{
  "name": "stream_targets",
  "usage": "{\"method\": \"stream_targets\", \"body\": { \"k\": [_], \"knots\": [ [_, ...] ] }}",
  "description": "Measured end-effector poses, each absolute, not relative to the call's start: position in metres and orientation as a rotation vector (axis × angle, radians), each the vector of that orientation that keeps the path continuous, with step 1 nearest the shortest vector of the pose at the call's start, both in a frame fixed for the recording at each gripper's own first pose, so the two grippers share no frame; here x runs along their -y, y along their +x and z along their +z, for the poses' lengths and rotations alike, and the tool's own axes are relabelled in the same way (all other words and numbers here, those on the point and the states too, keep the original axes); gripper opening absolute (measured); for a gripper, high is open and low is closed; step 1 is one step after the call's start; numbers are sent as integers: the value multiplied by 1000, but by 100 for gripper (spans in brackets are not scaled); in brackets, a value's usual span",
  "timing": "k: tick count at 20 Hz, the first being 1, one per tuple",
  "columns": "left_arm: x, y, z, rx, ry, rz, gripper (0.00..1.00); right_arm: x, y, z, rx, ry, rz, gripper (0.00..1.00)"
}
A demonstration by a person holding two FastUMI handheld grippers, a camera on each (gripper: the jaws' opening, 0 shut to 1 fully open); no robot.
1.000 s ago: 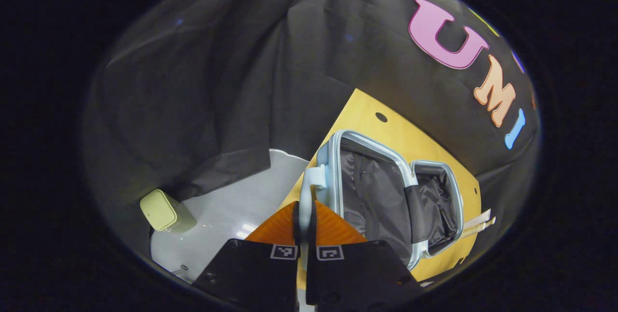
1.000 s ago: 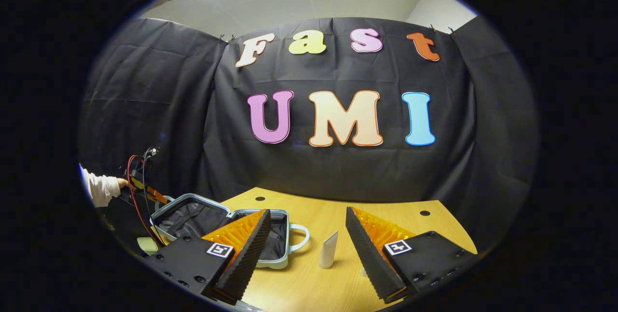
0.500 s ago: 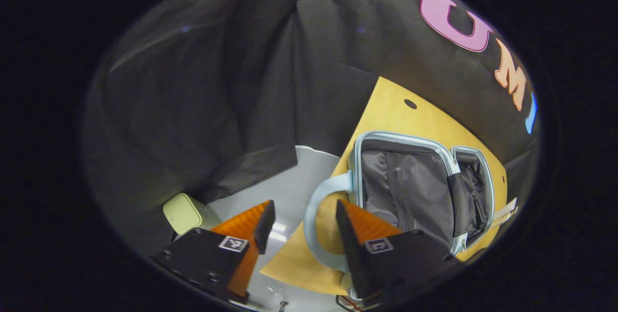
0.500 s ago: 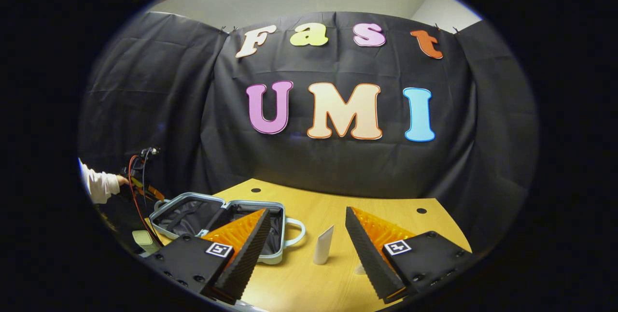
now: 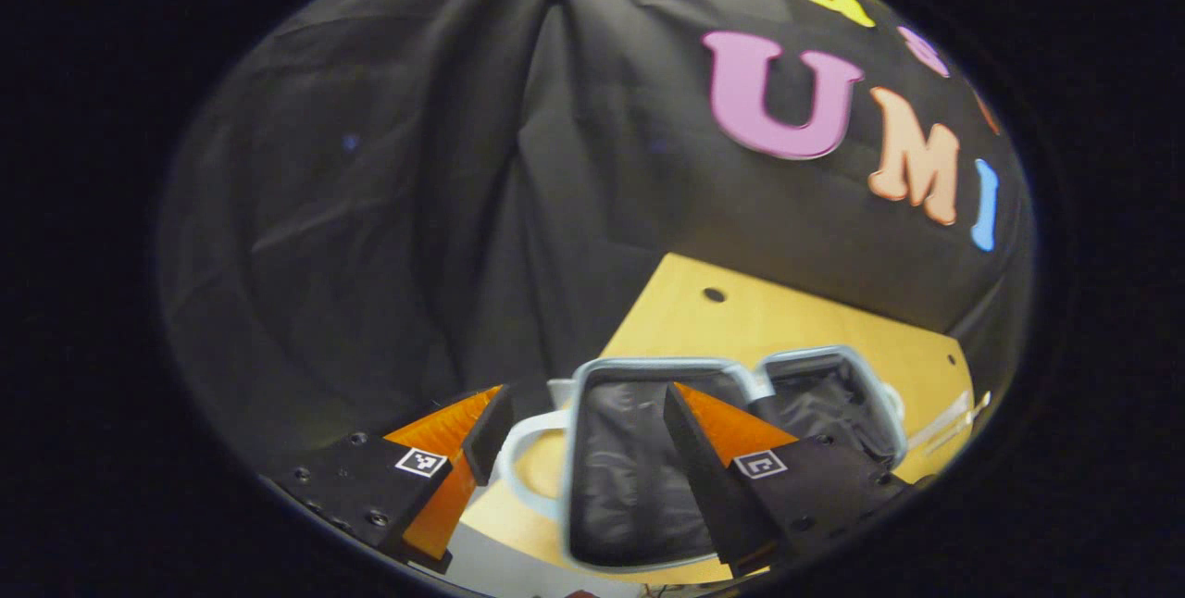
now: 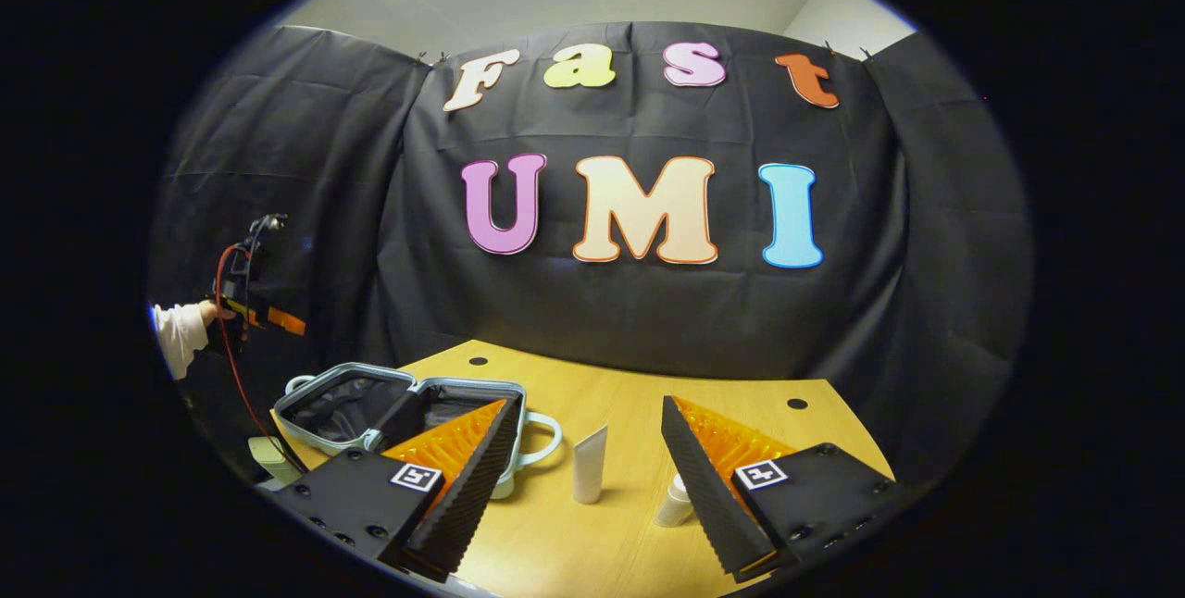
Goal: First open the suitcase, pack the skin care products into it, and then close the suitcase.
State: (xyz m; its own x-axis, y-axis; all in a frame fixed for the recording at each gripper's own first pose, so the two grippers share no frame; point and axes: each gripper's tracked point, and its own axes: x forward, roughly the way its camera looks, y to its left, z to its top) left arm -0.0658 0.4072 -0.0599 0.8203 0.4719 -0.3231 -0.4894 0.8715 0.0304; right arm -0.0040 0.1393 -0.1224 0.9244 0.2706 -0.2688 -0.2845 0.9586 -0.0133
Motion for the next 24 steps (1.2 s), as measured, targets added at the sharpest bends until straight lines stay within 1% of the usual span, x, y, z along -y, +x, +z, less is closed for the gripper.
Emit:
{"method": "stream_targets", "body": {
  "k": [1, 3, 6, 7, 11, 14, 19, 24],
  "knots": [
    [-375, -57, -54, -304, -51, 463, 96, -133, -3, -128, -276, -49, 281, 99],
    [-312, -37, -49, -269, -36, 362, 96, -121, -3, -139, -291, -47, 276, 99],
    [-229, -18, -58, -273, -39, 226, 95, -106, 0, -162, -318, -22, 279, 100],
    [-202, -10, -63, -271, -43, 182, 95, -101, 2, -168, -324, -9, 278, 99],
    [-107, 25, -97, -268, -70, 6, 95, -81, 18, -195, -320, 6, 257, 99],
    [-49, 48, -122, -266, -98, -120, 96, -69, 27, -220, -315, -17, 243, 99],
    [12, 80, -166, -276, -123, -236, 96, -55, 33, -261, -335, -56, 235, 99],
    [52, 99, -216, -330, -124, -290, 96, -44, 37, -291, -365, -53, 229, 99]
  ]
}}
